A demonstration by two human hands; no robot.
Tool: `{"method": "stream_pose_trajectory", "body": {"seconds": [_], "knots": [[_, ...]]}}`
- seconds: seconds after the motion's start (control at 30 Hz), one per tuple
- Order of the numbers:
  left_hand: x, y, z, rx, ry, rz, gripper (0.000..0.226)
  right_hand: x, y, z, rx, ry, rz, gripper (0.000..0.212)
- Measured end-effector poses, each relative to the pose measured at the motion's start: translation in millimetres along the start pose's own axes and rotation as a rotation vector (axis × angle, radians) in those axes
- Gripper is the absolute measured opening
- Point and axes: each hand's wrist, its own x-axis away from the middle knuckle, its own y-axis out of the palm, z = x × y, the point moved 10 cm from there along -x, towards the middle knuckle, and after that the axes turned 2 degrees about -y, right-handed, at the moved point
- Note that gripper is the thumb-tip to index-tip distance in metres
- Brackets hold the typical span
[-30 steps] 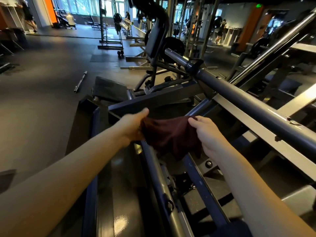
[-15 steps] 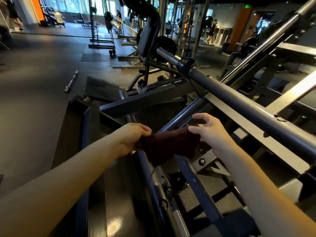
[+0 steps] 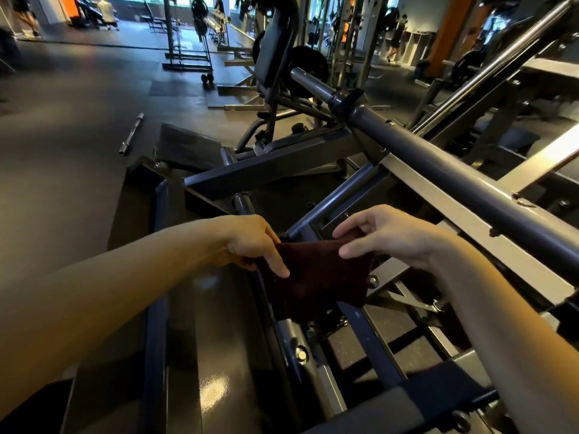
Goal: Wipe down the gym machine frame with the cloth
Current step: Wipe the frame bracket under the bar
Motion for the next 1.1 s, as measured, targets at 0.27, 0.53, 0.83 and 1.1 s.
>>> {"method": "stream_pose_trajectory", "body": {"seconds": [0.27,0.53,0.83,1.1], "knots": [[6,-15,-1,-0.160,0.085,-0.066,0.021,3,12,-25,0.607,-0.145,-0.021,0.008],[14,-28,-12,0.268,0.338,0.613,0.010,-38,29,45,-0.326,0.340,0.090,0.033],[16,30,2,0.011,0.545,0.397,0.026,-58,62,34,-0.510,0.167,-0.004,0.035],[-13,5,-23,0.364,0.339,0.059,0.036,-49,52,1,-0.481,-0.037,-0.162,0.034]]}}
